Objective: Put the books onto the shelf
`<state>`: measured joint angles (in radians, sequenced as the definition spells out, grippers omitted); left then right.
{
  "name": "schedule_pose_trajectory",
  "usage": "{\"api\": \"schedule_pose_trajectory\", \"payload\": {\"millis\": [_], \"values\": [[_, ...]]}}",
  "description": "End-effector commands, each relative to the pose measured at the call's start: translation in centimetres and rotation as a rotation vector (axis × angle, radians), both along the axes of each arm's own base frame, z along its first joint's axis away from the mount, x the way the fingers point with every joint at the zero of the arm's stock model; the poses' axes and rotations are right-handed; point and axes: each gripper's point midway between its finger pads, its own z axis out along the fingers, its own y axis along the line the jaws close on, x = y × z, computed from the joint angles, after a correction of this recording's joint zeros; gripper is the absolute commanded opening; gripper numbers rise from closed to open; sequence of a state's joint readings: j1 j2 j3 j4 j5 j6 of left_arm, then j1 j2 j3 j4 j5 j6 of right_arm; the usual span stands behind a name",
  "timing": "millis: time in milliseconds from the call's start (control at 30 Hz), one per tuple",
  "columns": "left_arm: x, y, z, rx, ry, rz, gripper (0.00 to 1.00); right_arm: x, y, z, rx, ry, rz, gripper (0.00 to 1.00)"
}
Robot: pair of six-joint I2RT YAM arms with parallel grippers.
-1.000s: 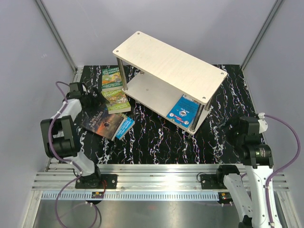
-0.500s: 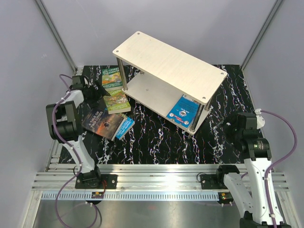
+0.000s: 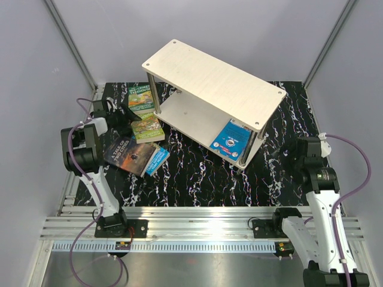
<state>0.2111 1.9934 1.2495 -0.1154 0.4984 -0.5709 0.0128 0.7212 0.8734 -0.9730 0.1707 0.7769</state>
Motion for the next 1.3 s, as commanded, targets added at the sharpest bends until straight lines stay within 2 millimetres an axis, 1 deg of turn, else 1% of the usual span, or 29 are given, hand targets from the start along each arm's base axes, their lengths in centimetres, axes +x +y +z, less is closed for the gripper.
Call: {"api": "schedule_pose_trajectory", "payload": {"millis": [0, 133, 200, 233, 267, 300, 367, 400, 467, 500, 533, 600, 633, 733, 767, 833, 867, 900, 967, 1000, 1033, 1067, 1100, 1167, 1200, 1267], "values": [[-1.1, -1.2, -2.7, -0.087, 0.064, -0.007, 0.82, 1.2, -0.1, 0.7, -0.018, -0.039, 0.012, 1.0], [-0.5, -1.4, -2.6, -0.116, 0.066, 0.012, 0.66, 1.7, 0.0, 0.5, -0.016, -0.039, 0.021, 1.0], [-0.2, -1.5, -2.5, -0.133, 0.065, 0.027, 0.53, 2.0, 0.0, 0.5, -0.014, -0.047, 0.021, 1.0], [-0.2, -1.7, -2.5, -0.152, 0.067, 0.027, 0.44, 2.2, 0.1, 0.6, -0.012, -0.051, 0.023, 1.0], [0.0, -1.7, -2.4, -0.154, 0.061, 0.03, 0.43, 2.3, 0.2, 0.6, -0.01, -0.054, 0.025, 1.0], [0.1, -1.8, -2.3, -0.158, 0.059, 0.029, 0.32, 2.3, 0.2, 0.4, -0.008, -0.051, 0.028, 1.0], [0.4, -1.7, -1.7, -0.157, 0.049, 0.029, 0.2, 2.5, 0.4, 0.4, 0.002, -0.057, 0.029, 1.0], [0.4, -1.5, -1.3, -0.153, 0.05, 0.032, 0.1, 2.5, 0.4, 0.3, 0.005, -0.057, 0.03, 1.0], [0.4, -1.0, -0.4, -0.136, 0.035, 0.032, 0.01, 2.5, 0.4, 0.3, 0.005, -0.063, 0.026, 1.0], [0.4, -0.4, 0.2, -0.13, 0.027, 0.046, 0.0, 2.4, 0.4, 0.3, 0.005, -0.065, 0.028, 1.0], [0.5, -0.2, 1.4, -0.131, 0.003, 0.046, 0.0, 2.4, 0.3, 0.4, 0.003, -0.07, 0.024, 1.0], [0.5, 0.6, 2.9, -0.152, -0.018, 0.054, 0.0, 2.3, 0.3, 0.4, 0.003, -0.075, 0.021, 1.0], [0.4, 0.9, 4.2, -0.156, -0.039, 0.056, 0.0, 2.2, 0.2, 0.5, 0.001, -0.085, 0.02, 1.0], [0.0, 1.9, 6.5, -0.174, -0.075, 0.068, 0.0, 2.1, 0.1, 0.7, 0.0, -0.103, 0.012, 1.0], [-0.3, 2.0, 8.0, -0.173, -0.103, 0.066, 0.0, 2.0, 0.2, 0.7, 0.002, -0.103, 0.013, 1.0], [-0.8, 2.1, 9.6, -0.183, -0.128, 0.056, 0.0, 1.9, 0.2, 0.9, 0.003, -0.119, 0.011, 1.0], [-1.1, 2.0, 11.2, -0.174, -0.162, 0.045, 0.0, 1.8, 0.2, 1.0, 0.005, -0.124, 0.009, 1.0], [-1.4, 1.7, 11.7, -0.181, -0.166, 0.031, 0.0, 1.7, 0.2, 1.0, 0.007, -0.129, 0.007, 1.0], [-2.0, 1.0, 12.9, -0.197, -0.184, 0.006, 0.0, 1.6, 0.1, 1.2, 0.008, -0.142, 0.001, 1.0], [-2.5, 0.0, 14.3, -0.218, -0.22, -0.034, 0.0, 1.5, 0.1, 1.2, 0.008, -0.144, 0.0, 1.0], [-2.8, -0.6, 15.1, -0.229, -0.241, -0.055, 0.0, 1.4, 0.1, 1.3, 0.011, -0.153, 0.0, 1.0], [-3.5, -1.4, 15.1, -0.253, -0.24, -0.074, 0.0, 1.3, 0.1, 1.3, 0.012, -0.153, -0.005, 1.0], [-4.1, -2.9, 17.1, -0.271, -0.308, -0.141, 0.0, 1.2, 0.1, 1.2, 0.013, -0.154, -0.006, 1.0], [-5.0, -4.8, 18.0, -0.296, -0.335, -0.216, 0.0, 0.8, 0.1, 1.3, 0.017, -0.158, -0.008, 1.0], [-6.0, -6.8, 18.2, -0.316, -0.324, -0.284, 0.0, 0.8, 0.1, 1.4, 0.018, -0.161, -0.009, 1.0], [-7.1, -8.9, 18.6, -0.314, -0.331, -0.366, 0.0, 0.3, 0.2, 1.5, 0.023, -0.162, -0.011, 1.0]]}}
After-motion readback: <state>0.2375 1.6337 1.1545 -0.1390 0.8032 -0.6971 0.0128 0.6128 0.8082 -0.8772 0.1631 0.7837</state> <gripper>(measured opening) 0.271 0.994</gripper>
